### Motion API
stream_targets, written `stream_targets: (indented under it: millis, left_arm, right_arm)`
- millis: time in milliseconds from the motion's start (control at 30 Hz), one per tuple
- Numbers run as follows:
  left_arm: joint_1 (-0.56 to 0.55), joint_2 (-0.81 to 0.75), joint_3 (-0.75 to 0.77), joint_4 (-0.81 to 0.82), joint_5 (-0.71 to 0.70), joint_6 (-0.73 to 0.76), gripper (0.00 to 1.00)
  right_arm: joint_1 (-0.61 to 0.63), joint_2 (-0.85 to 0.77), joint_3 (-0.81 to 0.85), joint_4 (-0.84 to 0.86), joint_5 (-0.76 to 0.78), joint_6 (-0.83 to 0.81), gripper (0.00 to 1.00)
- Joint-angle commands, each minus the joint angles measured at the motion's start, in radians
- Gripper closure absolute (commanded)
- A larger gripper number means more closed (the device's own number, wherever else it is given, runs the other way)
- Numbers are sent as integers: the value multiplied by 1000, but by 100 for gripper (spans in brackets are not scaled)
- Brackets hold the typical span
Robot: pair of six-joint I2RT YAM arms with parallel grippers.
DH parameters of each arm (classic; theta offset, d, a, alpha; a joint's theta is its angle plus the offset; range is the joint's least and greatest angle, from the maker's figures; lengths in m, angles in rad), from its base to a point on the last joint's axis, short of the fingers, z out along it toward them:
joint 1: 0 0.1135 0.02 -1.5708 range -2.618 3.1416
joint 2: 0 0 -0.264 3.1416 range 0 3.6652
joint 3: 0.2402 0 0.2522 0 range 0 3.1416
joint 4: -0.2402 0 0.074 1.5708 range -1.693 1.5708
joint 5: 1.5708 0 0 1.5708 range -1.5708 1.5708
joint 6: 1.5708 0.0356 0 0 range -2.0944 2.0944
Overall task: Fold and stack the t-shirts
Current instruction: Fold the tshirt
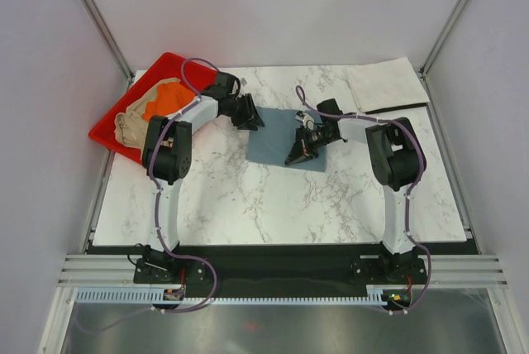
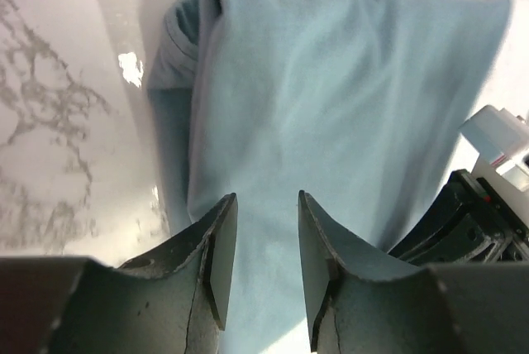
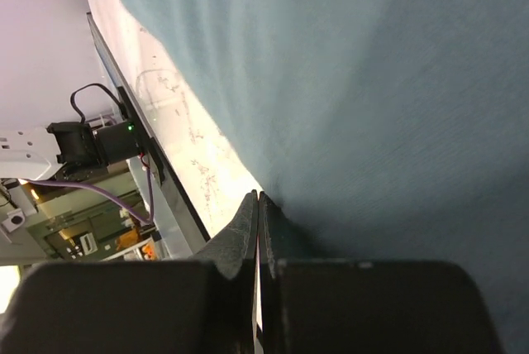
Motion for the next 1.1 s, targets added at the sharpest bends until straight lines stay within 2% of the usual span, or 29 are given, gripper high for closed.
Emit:
stream_targets:
  millis: [0,200,300,433,500,700,833,933,967,1067]
  left_arm:
    - [16,-174,-8,-11,41,14,57]
    - [-10,-334,-186,-6,35,-3,57]
    - [-63,-345,-284,1,15,11,57]
    - [-82,-340,-392,50,-26,-4,58]
    - [-80,-342,-439,60,-98,-6,58]
    - [-77,-334,-489,63,-198,-7,58]
    - [-70,-340,-498,63,-201,-26,58]
    - [-68,-374,-498,61,-160,-29,57]
    - [-68,-406,-495,61,-140,-24,57]
    - [-63,-440,-452,57,-68,-1,55]
  right_arm:
    - [-7,-125,33,-13,33,-21,99]
    - [-59,-170,32,-14,67,-16,97]
    - [-95,-142,37,-11,58,-21,97]
    - [-120,-87,37,-7,67,-35,98]
    - [-140,-64,26,-7,86,-47,97]
    - [-181,-19,10,-22,161,-67,97]
    - [-186,-59,37,-47,176,-64,96]
    - [-191,-122,58,-56,217,-58,89]
    - [-191,-134,79,-59,240,-55,82]
    - [-204,-148,137,-91,339,-64,72]
